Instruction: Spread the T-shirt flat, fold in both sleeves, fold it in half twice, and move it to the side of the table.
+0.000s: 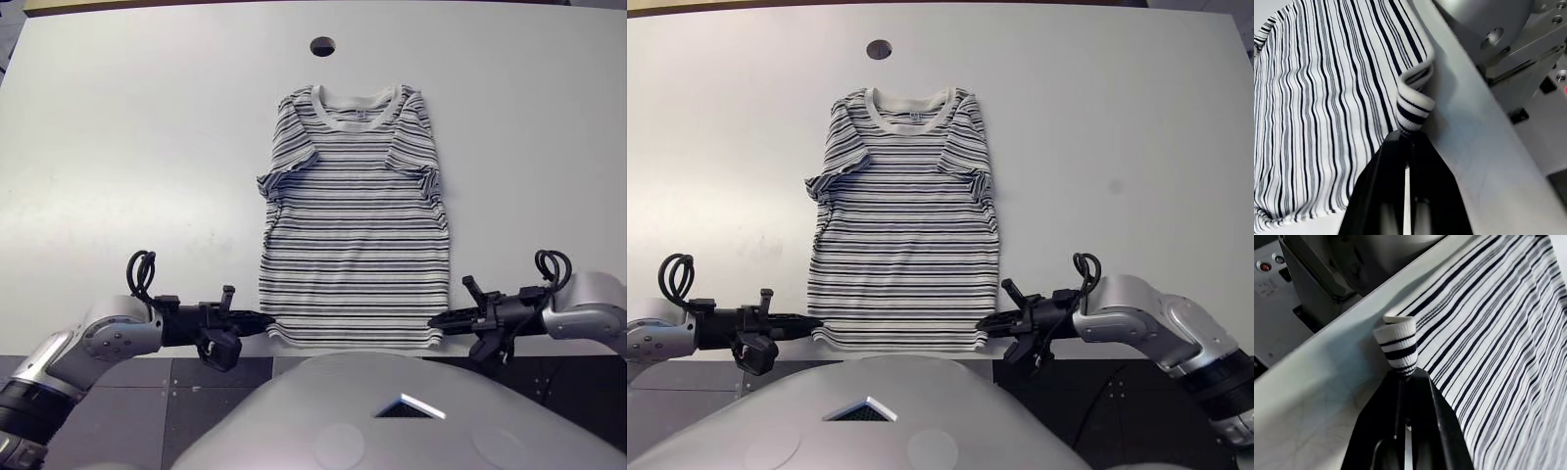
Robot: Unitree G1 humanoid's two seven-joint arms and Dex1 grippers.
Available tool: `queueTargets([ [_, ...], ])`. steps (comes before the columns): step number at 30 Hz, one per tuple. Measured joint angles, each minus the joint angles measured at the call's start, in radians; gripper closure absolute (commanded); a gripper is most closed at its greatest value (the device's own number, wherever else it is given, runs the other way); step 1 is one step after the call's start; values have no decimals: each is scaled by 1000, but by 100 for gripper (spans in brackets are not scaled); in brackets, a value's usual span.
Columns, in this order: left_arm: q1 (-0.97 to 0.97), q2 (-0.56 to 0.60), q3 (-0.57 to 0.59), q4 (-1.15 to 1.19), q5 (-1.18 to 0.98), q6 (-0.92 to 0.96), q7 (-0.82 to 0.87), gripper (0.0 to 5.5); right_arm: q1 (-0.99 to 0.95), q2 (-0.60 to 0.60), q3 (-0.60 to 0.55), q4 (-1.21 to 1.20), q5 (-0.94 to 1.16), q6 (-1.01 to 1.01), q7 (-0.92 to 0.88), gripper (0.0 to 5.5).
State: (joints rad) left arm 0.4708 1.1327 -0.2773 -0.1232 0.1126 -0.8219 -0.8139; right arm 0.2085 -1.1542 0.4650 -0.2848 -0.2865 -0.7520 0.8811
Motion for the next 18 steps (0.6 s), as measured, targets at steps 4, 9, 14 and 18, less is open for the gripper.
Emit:
queueTargets([
  [4, 39, 0, -18, -49, -116, -1, -13, 538, 50, -1, -19, -5, 158, 47, 15, 539],
  [9, 94, 7, -18, -105, -220, -1, -26, 538, 121, -4, -133, -48, 298, 113, -22, 539],
  [14, 36, -68, 58, -145, -334, 46, 23, 538, 155, 53, -251, -80, 403, 156, -85, 539],
  [18, -186, -245, 120, -9, -301, 166, 149, 538, 3, 216, -260, 24, 383, 197, -156, 539],
])
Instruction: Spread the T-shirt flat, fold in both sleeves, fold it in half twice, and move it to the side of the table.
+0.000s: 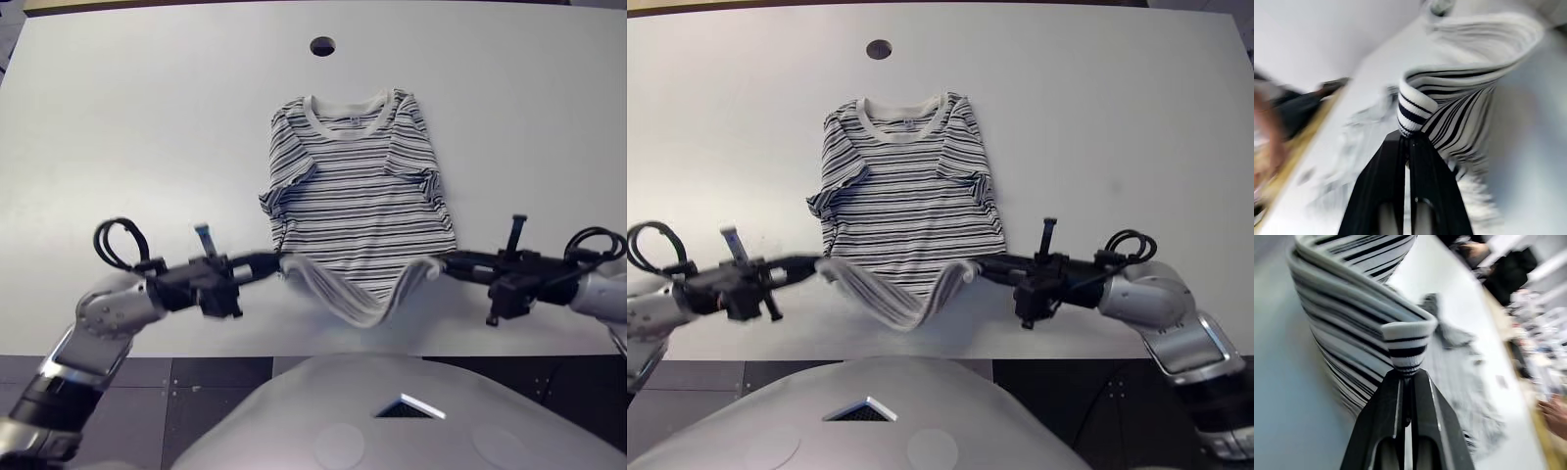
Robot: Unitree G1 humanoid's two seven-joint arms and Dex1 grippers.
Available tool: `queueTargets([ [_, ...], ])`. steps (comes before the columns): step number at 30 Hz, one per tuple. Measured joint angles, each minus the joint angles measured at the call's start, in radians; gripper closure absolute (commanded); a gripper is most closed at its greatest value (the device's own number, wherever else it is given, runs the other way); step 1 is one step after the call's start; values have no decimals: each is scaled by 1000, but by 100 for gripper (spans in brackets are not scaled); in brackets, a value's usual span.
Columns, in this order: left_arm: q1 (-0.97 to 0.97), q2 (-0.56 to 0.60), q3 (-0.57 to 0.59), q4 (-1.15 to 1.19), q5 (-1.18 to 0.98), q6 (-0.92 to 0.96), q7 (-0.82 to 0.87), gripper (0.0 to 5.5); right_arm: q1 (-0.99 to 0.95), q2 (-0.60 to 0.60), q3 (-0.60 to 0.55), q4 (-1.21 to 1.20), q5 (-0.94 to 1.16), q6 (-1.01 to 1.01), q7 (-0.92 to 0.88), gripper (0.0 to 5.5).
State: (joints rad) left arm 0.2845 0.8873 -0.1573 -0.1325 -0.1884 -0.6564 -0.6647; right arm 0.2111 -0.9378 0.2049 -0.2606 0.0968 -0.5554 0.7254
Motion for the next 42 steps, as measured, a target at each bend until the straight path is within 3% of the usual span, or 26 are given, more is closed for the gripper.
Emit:
queueTargets([
  [6, -261, -223, -4, 282, 235, 122, 171, 538, -298, 276, 8, 317, -243, 84, -219, 539],
  [14, -479, -332, -6, 575, 381, 109, 291, 538, -518, 447, 2, 611, -439, 145, -511, 539],
  [21, -621, -373, -39, 826, 495, 64, 396, 538, -640, 536, 64, 856, -546, 129, -621, 539],
  [37, -816, -469, -29, 1161, 496, 59, 476, 291, -817, 610, 115, 1238, -590, 103, -721, 259],
  [42, -833, -452, 44, 1229, 451, 70, 560, 223, -858, 615, 71, 1241, -523, 48, -693, 252],
])
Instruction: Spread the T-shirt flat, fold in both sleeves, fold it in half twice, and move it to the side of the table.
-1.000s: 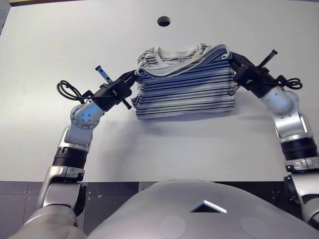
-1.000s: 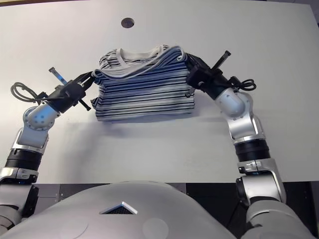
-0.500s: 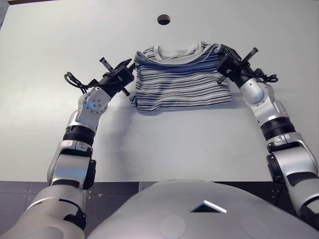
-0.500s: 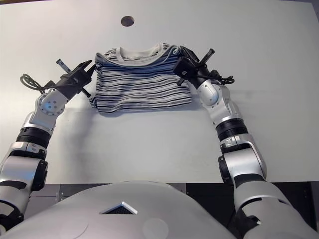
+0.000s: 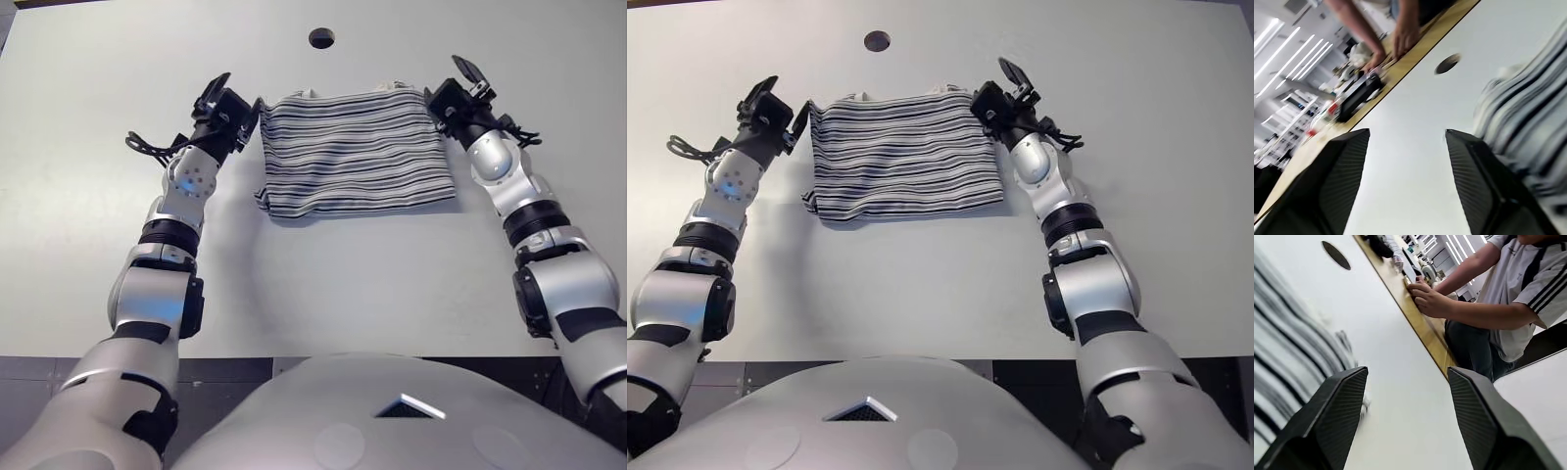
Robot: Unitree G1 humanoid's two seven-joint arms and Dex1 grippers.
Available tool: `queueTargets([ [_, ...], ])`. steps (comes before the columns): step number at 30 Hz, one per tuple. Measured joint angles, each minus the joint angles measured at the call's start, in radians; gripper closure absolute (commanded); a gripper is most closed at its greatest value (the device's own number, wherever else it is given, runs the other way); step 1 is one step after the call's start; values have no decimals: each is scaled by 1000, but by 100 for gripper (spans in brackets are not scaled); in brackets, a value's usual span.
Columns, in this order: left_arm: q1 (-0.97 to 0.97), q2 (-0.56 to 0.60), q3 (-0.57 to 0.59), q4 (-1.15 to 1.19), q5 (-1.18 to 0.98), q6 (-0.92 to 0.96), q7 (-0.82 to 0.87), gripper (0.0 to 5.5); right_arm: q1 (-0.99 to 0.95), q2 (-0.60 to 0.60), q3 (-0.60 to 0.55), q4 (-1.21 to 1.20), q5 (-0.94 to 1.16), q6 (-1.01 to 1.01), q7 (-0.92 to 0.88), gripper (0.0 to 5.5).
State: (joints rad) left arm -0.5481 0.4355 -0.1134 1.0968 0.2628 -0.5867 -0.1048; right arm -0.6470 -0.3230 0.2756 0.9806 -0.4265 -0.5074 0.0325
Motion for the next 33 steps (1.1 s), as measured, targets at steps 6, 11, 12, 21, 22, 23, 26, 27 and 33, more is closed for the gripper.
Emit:
queueTargets([
  [6, 276, 128, 109, -115, -44, -29, 111, 110, 339, -269, 11, -541, -36, -88, 204, 252],
  [11, 490, 73, 191, -517, -110, 12, 170, 98, 437, -388, 41, -662, -132, -54, 309, 252],
  [12, 520, 57, 198, -591, -112, 35, 177, 98, 432, -388, 58, -648, -156, -55, 310, 252],
  [21, 691, -5, 290, -1023, -116, 186, 201, 98, 505, -500, 147, -848, -256, -122, 352, 252],
  [22, 704, -7, 298, -1032, -115, 190, 201, 98, 546, -528, 149, -920, -242, -131, 384, 252],
  [23, 716, -9, 309, -1037, -111, 195, 201, 98, 590, -559, 161, -1007, -222, -145, 422, 252],
  [26, 736, -12, 327, -1066, -110, 208, 200, 98, 662, -559, 262, -1240, -188, -165, 556, 252],
  [27, 742, -15, 334, -1072, -112, 210, 200, 98, 666, -508, 327, -1273, -188, -174, 594, 252],
  [33, 752, -31, 365, -1076, -122, 205, 200, 98, 473, -2, 588, -986, -347, -135, 551, 252],
])
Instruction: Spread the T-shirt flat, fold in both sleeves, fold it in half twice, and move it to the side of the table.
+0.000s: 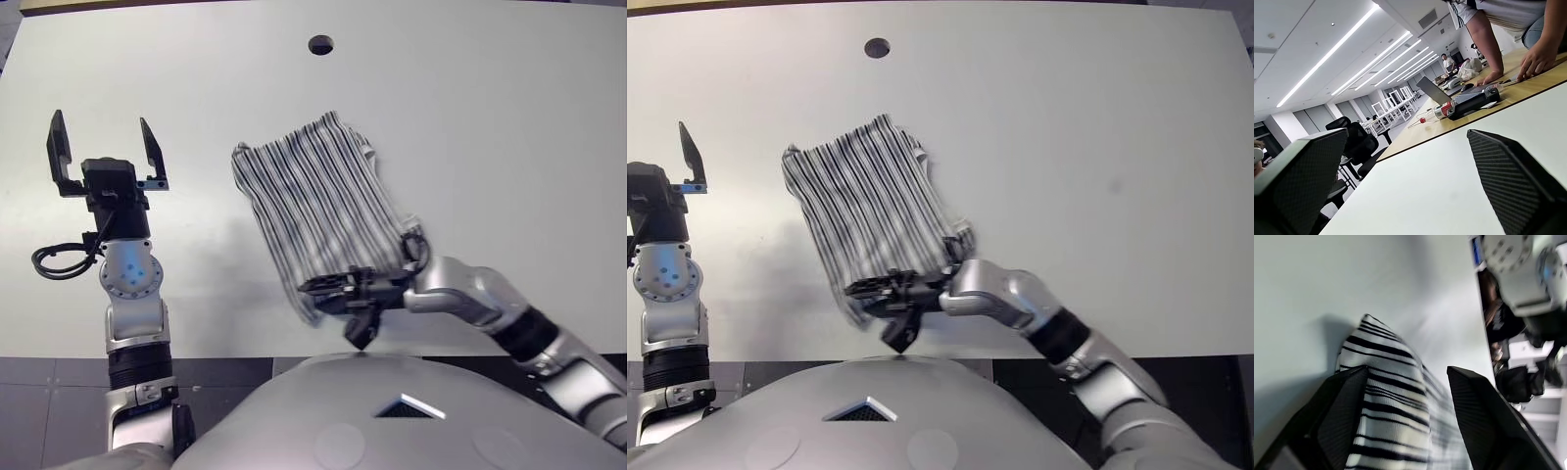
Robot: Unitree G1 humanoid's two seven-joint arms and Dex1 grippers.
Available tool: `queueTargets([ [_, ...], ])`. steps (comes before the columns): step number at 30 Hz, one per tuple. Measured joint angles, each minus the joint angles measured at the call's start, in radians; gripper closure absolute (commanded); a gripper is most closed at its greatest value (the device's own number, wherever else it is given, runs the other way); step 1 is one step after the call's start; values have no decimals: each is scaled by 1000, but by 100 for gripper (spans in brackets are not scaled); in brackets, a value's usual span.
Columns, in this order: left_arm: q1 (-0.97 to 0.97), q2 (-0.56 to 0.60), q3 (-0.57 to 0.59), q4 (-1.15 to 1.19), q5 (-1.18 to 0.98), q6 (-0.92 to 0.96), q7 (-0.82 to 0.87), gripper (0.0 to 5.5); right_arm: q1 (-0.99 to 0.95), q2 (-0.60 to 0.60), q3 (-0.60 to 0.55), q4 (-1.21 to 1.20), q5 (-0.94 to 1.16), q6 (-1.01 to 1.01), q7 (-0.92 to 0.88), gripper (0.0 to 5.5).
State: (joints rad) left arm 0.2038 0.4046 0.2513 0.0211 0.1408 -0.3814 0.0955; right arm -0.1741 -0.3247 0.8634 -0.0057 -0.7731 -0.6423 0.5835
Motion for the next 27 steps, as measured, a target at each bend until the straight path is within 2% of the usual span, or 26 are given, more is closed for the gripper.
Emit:
queueTargets([
  [1, 0, -2, 2, 2, -1, -2, 0, 98, -22, 98, 42, 79, -39, 21, -44, 252],
  [3, -5, -2, 5, 14, -5, -6, -1, 98, -39, 200, 81, 161, -75, 51, -104, 252],
  [5, -12, -2, 10, 21, -8, -10, -4, 98, -38, 201, 79, 149, -71, 63, -118, 252],
  [11, -12, -4, -12, 22, -9, -27, -42, 98, 49, -24, -47, -208, 132, 104, 11, 252],
  [13, -12, -3, -13, 21, -9, -37, -52, 98, 56, -52, -85, -270, 177, 120, 29, 252],
  [16, 15, 28, -14, -19, -8, -80, -113, 98, 59, -112, -208, -356, 291, 151, 40, 252],
  [18, 114, 145, -11, -80, 64, -195, -194, 98, 66, -201, -352, -353, 366, 158, 32, 252],
  [20, 213, 246, -1, -106, 140, -284, -269, 96, 85, -298, -456, -295, 363, 142, 9, 225],
  [21, 252, 280, 0, -115, 153, -308, -303, 96, 99, -333, -482, -267, 348, 129, -2, 196],
  [22, 323, 346, 0, -136, 177, -346, -365, 80, 133, -391, -508, -230, 320, 110, -6, 184],
  [25, 448, 444, 10, -167, 208, -373, -483, 29, 196, -484, -524, -199, 304, 52, 11, 119],
  [27, 517, 483, 62, -195, 219, -380, -531, 13, 202, -518, -525, -200, 305, 23, 38, 116],
])
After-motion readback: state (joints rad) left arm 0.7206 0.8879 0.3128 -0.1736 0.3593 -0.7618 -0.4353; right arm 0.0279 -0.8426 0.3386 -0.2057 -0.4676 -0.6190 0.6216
